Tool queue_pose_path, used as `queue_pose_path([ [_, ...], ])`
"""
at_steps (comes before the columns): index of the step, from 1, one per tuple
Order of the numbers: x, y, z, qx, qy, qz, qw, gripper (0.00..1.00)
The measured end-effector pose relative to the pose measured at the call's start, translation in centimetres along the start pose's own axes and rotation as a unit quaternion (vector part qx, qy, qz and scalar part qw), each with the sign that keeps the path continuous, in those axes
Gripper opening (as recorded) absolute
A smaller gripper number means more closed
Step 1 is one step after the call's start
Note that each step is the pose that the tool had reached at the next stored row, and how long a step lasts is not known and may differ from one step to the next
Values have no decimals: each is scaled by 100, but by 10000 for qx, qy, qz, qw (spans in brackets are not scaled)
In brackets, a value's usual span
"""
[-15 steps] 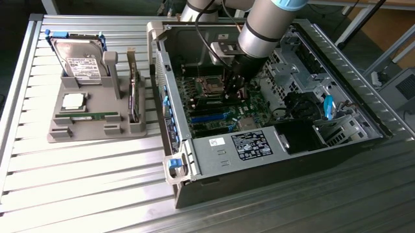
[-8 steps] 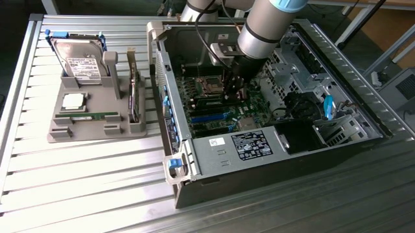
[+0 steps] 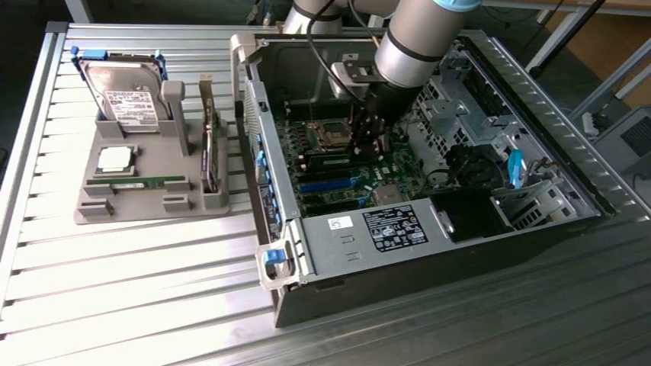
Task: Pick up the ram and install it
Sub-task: 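Insert the ram into the slot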
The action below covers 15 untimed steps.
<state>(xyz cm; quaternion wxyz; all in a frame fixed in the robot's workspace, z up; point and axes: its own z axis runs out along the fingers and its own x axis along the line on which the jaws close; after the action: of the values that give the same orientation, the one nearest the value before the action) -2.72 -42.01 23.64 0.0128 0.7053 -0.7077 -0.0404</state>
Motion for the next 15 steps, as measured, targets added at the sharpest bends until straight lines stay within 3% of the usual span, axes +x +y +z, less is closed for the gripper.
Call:
queue_pose_path([
  [6, -4, 8, -103, 0, 0, 0, 10000, 18],
  [9, -23, 19, -250, 0, 1, 0, 10000, 17],
  [10, -29, 21, -285, 0, 2, -1, 10000, 10],
  [12, -32, 27, -361, 0, 3, -2, 10000, 9],
  [15, -35, 9, -417, 0, 2, -4, 10000, 9],
])
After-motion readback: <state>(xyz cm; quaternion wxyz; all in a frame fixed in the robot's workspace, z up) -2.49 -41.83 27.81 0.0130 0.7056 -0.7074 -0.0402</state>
